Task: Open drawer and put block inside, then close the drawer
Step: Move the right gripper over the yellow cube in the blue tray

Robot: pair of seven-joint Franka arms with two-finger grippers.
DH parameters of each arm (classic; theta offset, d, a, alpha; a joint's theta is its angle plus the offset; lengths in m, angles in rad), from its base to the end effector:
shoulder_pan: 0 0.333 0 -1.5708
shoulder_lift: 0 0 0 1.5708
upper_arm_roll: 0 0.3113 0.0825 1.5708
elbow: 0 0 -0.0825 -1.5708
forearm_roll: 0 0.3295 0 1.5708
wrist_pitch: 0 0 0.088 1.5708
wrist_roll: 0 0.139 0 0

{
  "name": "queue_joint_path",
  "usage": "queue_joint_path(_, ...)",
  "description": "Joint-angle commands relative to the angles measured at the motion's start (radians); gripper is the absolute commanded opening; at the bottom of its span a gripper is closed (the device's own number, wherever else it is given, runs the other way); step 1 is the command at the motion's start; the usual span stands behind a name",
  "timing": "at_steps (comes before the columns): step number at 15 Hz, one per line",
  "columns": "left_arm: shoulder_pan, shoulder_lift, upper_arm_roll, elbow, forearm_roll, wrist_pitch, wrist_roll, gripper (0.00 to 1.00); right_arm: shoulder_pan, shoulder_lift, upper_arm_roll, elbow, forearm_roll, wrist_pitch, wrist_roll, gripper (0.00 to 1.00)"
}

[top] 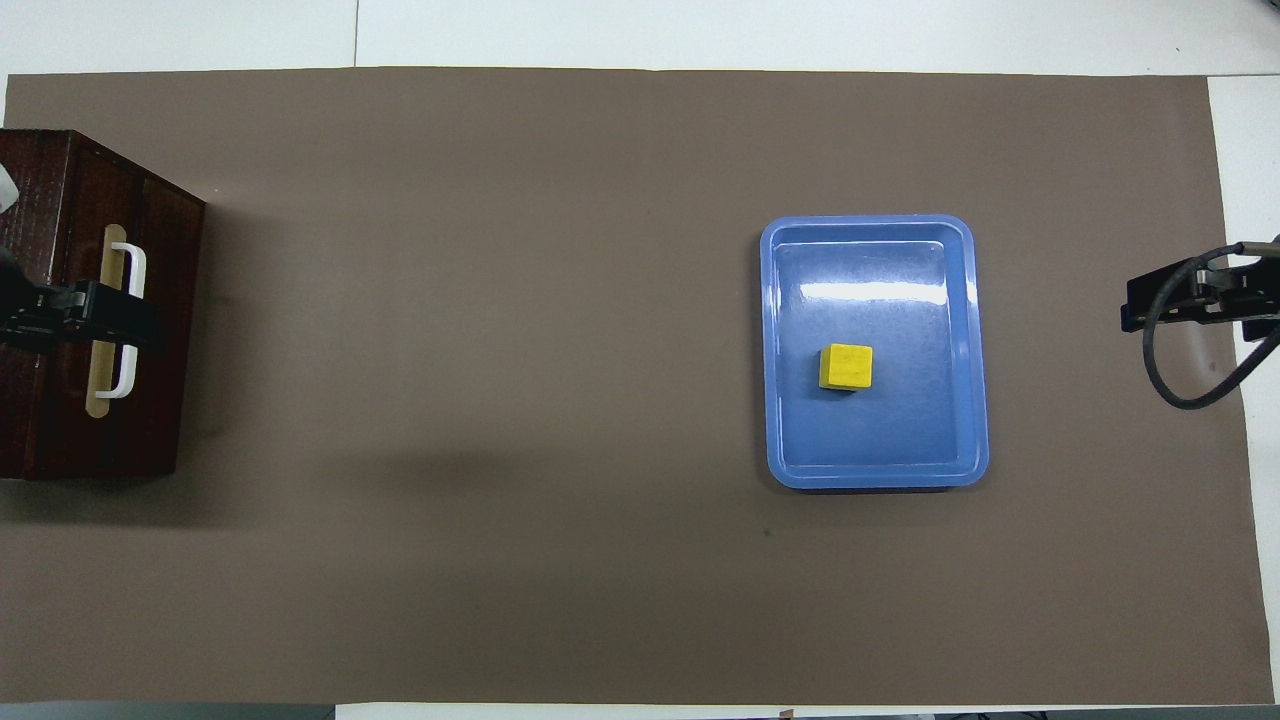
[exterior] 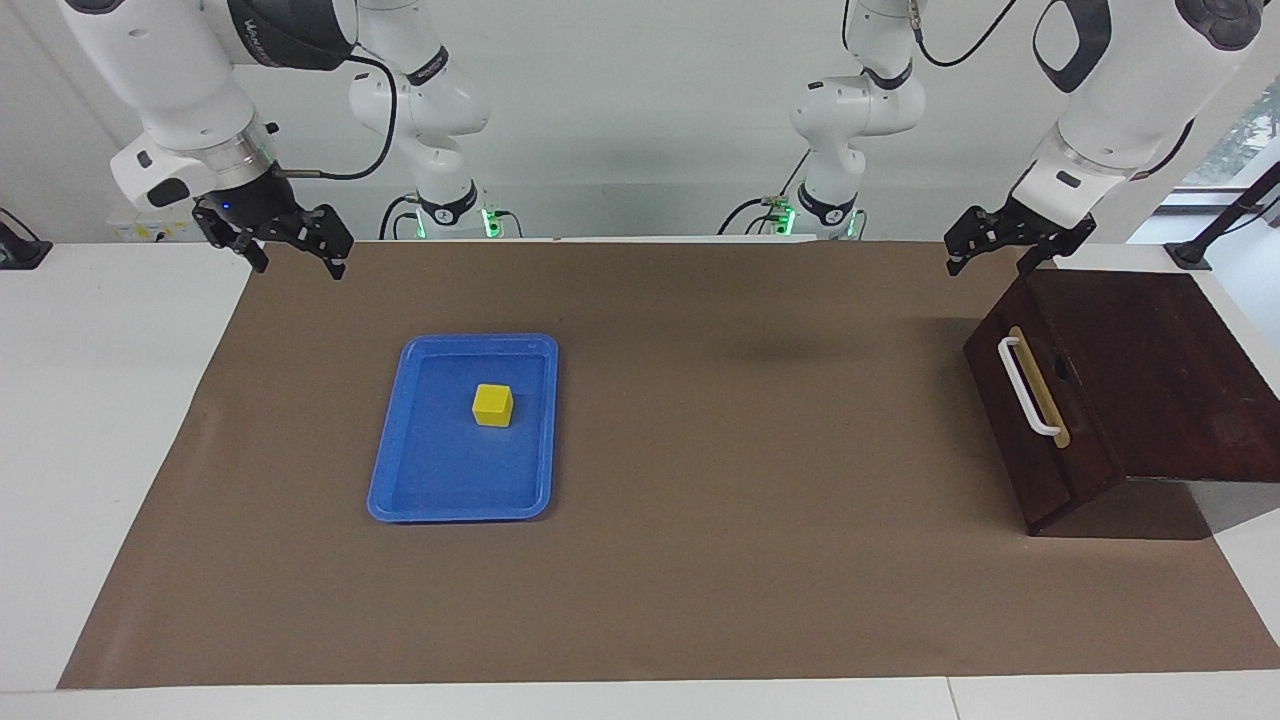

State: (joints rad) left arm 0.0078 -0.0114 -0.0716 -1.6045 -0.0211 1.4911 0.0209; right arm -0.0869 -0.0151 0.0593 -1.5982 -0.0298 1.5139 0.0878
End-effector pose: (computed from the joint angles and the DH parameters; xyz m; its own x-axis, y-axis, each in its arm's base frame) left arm 0.4824 -0.0341 0.5731 0.9911 -0.0859 -0.1014 -0.0840 -0.9962 0.0224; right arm 0.4862 -0.0175 0.5793 0.9909 -0.1168 -0.0662 -0.1146 -0.9927 0.0366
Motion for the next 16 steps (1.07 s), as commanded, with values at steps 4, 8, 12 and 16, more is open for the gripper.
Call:
queue_joint_path(4, 0.004, -0.007, 0.003, 0.000, -0.008, -0.014, 0.016, 1.00, -0.013, -0.011, 0.008, -0.009, -0.013, 0.009, -0.025, 1.00)
queue_joint_path(8, 0.004, -0.007, 0.003, 0.000, -0.007, -0.014, 0.016, 1.00, -0.010, -0.013, 0.008, -0.009, -0.021, 0.014, -0.023, 1.00)
queue_joint_path(12, 0.004, -0.007, 0.003, 0.000, -0.007, -0.014, 0.016, 1.00, -0.022, -0.016, 0.002, -0.044, 0.053, 0.014, 0.088, 1.00)
queue_joint_path(16, 0.004, -0.007, 0.003, 0.000, -0.007, -0.014, 0.016, 1.00, -0.062, -0.016, 0.001, -0.175, 0.255, 0.100, 0.477, 1.00)
